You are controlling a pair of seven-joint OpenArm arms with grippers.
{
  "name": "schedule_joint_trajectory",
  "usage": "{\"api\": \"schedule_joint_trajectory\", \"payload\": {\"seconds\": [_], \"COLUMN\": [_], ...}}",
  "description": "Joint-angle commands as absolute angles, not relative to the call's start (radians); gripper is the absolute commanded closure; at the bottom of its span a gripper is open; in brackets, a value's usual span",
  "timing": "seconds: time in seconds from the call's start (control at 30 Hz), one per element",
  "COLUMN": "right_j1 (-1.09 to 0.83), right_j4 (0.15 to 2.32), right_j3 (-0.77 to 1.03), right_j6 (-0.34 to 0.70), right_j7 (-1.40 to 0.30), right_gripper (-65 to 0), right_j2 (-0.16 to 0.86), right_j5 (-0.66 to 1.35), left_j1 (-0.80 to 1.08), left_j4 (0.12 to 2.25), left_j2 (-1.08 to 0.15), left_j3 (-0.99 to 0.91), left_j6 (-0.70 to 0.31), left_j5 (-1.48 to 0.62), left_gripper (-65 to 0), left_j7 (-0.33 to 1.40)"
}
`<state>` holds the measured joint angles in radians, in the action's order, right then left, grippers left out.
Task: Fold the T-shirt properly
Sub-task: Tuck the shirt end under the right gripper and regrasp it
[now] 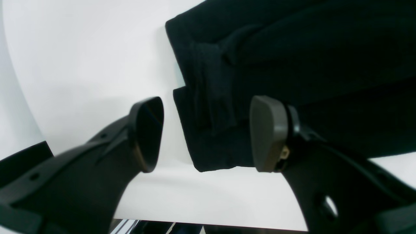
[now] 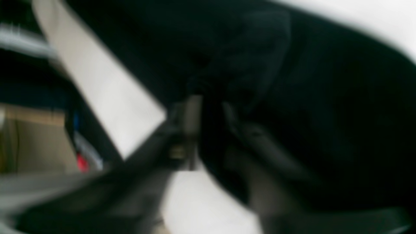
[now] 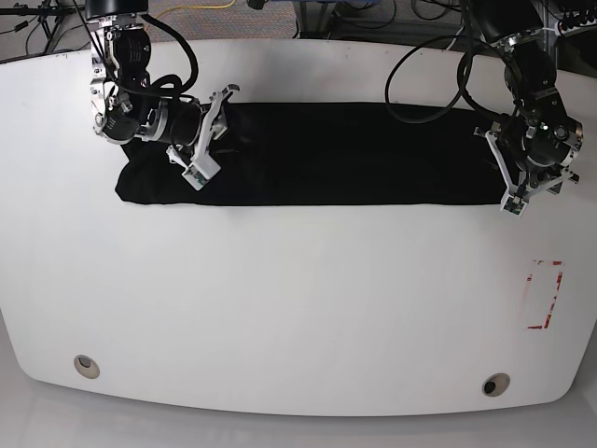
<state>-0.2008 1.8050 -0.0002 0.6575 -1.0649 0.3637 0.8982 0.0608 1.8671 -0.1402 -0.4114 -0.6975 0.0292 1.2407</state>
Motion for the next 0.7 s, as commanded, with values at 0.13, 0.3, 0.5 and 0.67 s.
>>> {"api": "schedule_joint_trajectory", "payload": {"seconds": [0.13, 0.3, 0.5, 0.67], "right_j1": [-0.228, -0.229, -0.22, -0.203], "right_j4": [1.937, 1.997, 1.975, 1.968], "right_j3": [-0.048, -0.024, 0.101, 0.153], "right_j6": [0.664, 0.661, 0.657, 0.657], "right_j7": [-1.044, -1.044, -1.043, -1.041], "right_gripper": [-44.9, -43.8, -32.8, -22.0], "right_j2": [0.453, 0.464, 0.424, 0.369], "right_j5": [0.981, 0.977, 0.929, 0.737], "left_j1": [0.048, 0.047, 0.047, 0.031], "left_j4": [1.885, 1.888, 1.926, 1.954], "left_j2": [-0.151, -0.151, -0.147, -0.122], "left_j3": [-0.414, -0.417, -0.446, -0.552], "left_j6": [-0.698, -0.698, -0.698, -0.698], "left_j5": [0.03, 0.025, 0.019, -0.087], "left_gripper": [-39.2, -39.2, -39.2, -39.2], "left_j7": [1.236, 1.236, 1.236, 1.241]}}
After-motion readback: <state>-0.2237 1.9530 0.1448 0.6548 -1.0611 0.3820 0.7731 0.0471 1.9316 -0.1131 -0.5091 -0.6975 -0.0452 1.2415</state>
